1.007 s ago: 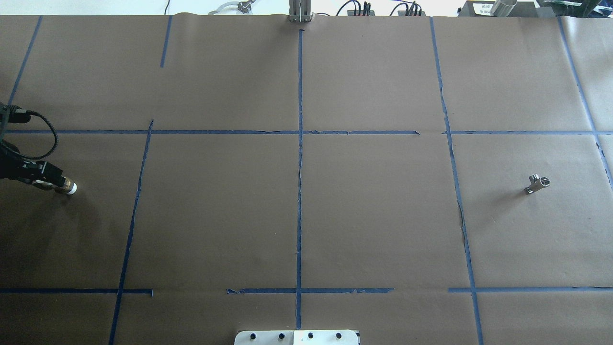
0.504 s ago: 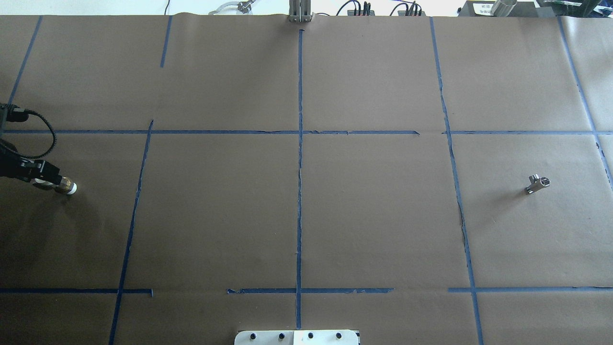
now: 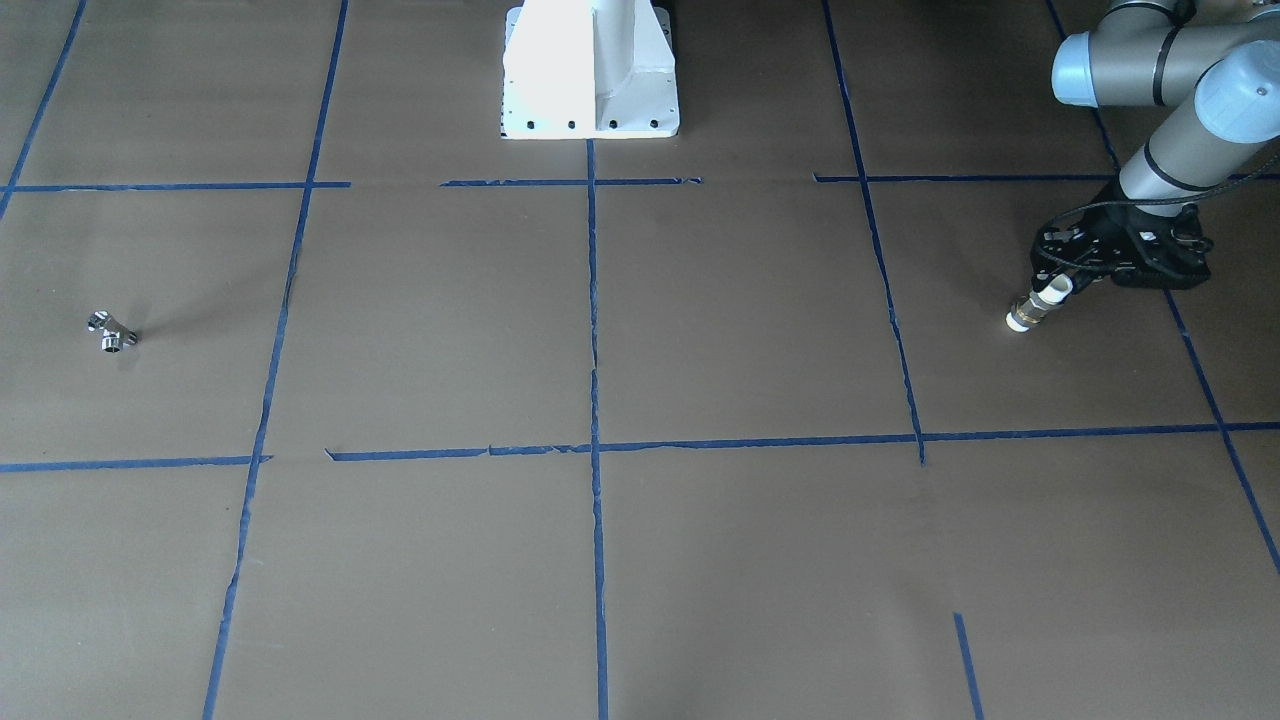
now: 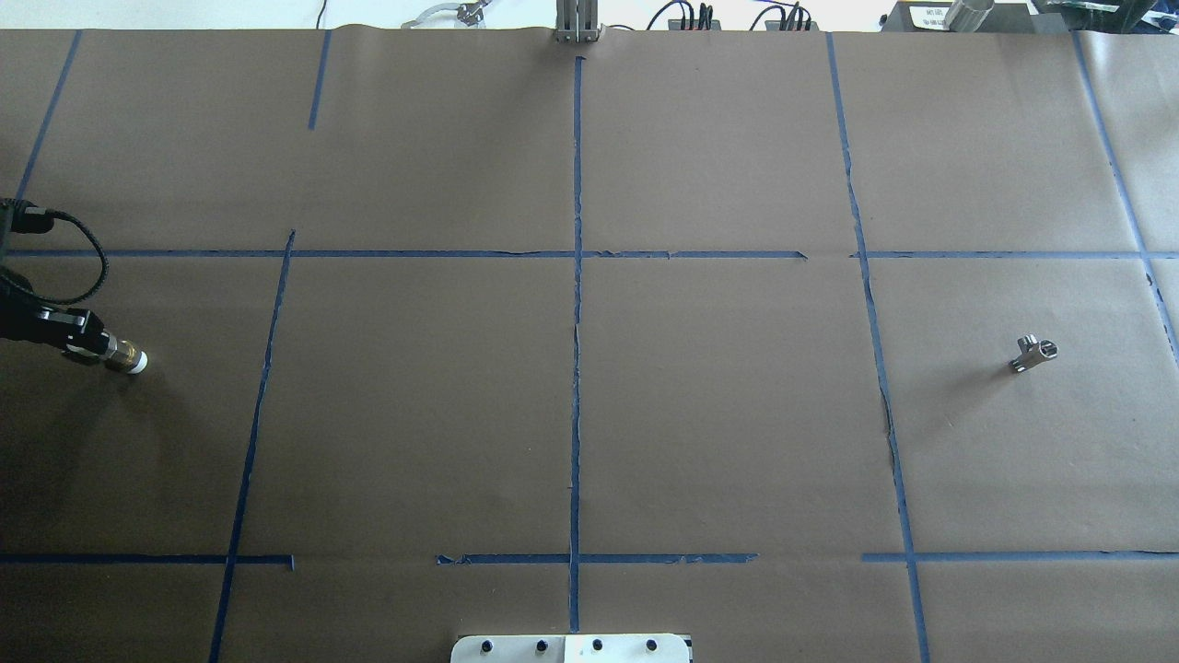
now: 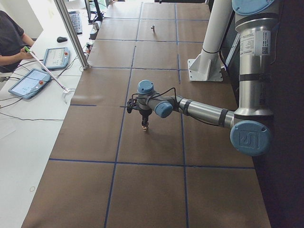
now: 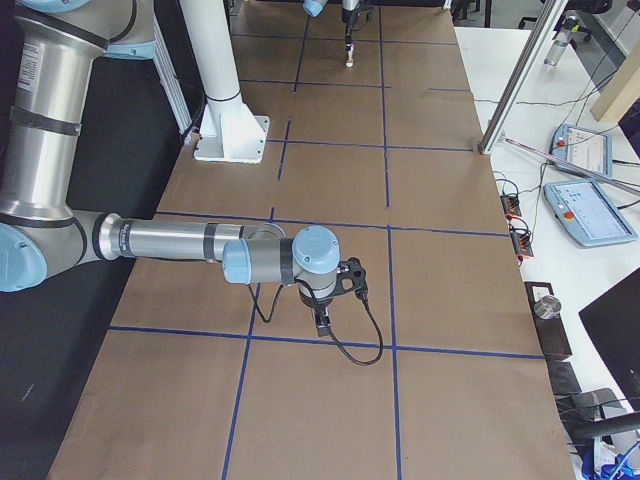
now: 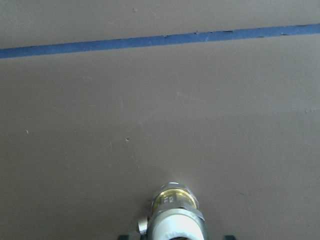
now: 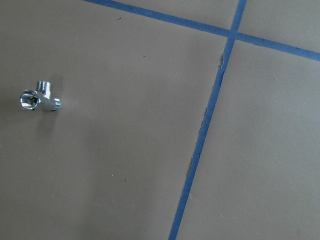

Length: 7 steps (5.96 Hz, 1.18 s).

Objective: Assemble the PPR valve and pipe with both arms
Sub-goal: 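Carry the white fitting with the left gripper to the table center and set it upright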

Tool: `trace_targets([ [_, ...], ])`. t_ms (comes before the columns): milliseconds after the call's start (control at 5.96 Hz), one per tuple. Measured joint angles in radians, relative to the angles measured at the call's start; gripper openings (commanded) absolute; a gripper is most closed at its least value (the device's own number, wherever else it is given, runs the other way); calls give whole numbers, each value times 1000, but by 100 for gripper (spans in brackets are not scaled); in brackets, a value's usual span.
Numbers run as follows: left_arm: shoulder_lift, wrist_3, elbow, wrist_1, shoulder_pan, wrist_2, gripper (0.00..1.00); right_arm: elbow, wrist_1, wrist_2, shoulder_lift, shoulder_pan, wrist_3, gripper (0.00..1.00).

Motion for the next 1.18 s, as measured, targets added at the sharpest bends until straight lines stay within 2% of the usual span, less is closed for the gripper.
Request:
trace_targets([
  [336, -64, -94, -26, 4, 2, -7, 0, 1, 0, 3, 0, 0, 0, 100],
  [504, -162, -212, -33, 9, 23, -12, 0, 1, 0, 5, 1, 0, 0, 100],
  [672, -273, -324, -34, 32, 89, -11, 0, 1, 0, 6, 1, 0, 0, 100],
  [839, -417, -423, -27, 120, 182, 2, 0, 1, 0, 6, 1, 0, 0, 100],
  [1007, -584, -498, -10, 259, 282, 61, 0, 1, 0, 7, 2, 0, 1, 100],
  [1175, -724, -536, 42, 348, 358, 139, 0, 1, 0, 7, 4, 0, 1, 100],
])
